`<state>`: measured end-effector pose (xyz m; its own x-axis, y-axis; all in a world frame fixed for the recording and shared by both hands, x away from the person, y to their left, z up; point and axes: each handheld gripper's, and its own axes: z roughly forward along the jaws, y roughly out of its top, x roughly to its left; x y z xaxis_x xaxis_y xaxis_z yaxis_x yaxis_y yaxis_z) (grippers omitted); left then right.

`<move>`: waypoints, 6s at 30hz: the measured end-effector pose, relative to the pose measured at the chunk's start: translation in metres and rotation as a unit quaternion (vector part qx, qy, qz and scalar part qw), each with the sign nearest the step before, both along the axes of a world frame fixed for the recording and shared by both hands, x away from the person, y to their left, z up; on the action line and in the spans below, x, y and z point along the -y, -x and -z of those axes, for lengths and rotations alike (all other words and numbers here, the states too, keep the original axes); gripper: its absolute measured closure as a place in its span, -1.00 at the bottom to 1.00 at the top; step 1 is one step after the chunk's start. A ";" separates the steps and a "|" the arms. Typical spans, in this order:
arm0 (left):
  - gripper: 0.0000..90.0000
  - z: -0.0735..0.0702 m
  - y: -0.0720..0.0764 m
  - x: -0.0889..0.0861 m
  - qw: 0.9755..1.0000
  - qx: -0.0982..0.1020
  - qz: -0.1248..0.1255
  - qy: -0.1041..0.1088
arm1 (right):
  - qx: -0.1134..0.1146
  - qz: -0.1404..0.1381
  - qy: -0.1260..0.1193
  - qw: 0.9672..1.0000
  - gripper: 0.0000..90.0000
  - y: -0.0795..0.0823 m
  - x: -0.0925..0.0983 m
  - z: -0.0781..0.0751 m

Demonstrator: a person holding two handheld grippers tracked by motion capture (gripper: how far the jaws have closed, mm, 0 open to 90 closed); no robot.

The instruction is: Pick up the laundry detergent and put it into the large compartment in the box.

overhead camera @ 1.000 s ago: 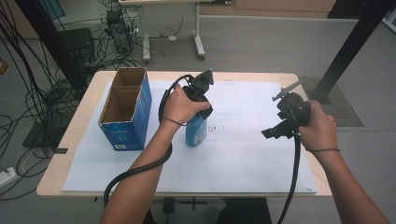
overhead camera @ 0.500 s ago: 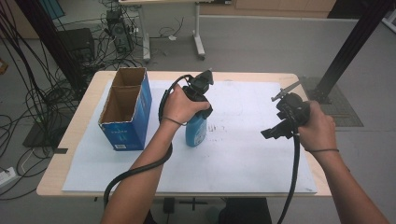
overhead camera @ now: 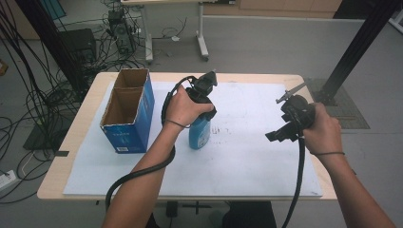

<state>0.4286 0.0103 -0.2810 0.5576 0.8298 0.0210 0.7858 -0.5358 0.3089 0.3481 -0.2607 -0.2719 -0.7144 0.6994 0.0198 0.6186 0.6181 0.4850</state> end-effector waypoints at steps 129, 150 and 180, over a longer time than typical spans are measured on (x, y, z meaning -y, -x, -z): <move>-0.17 -0.199 -0.002 -0.206 0.965 0.064 -0.252 -0.019 | 0.008 -0.026 -0.017 0.999 -0.88 0.000 -0.022 0.003; -0.17 -0.158 -0.009 -0.215 0.966 0.035 -0.257 -0.012 | 0.006 -0.027 -0.010 1.000 -0.88 -0.001 -0.024 0.004; -0.16 -0.102 -0.016 -0.212 0.968 0.007 -0.250 -0.019 | 0.002 -0.030 -0.009 0.999 -0.88 -0.004 -0.029 0.009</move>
<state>0.4444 0.2220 -0.1792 0.0851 0.9945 0.0612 0.9458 -0.1000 0.3090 0.3520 -0.2318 -0.2805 -0.7555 0.6545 0.0291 0.5782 0.6452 0.4994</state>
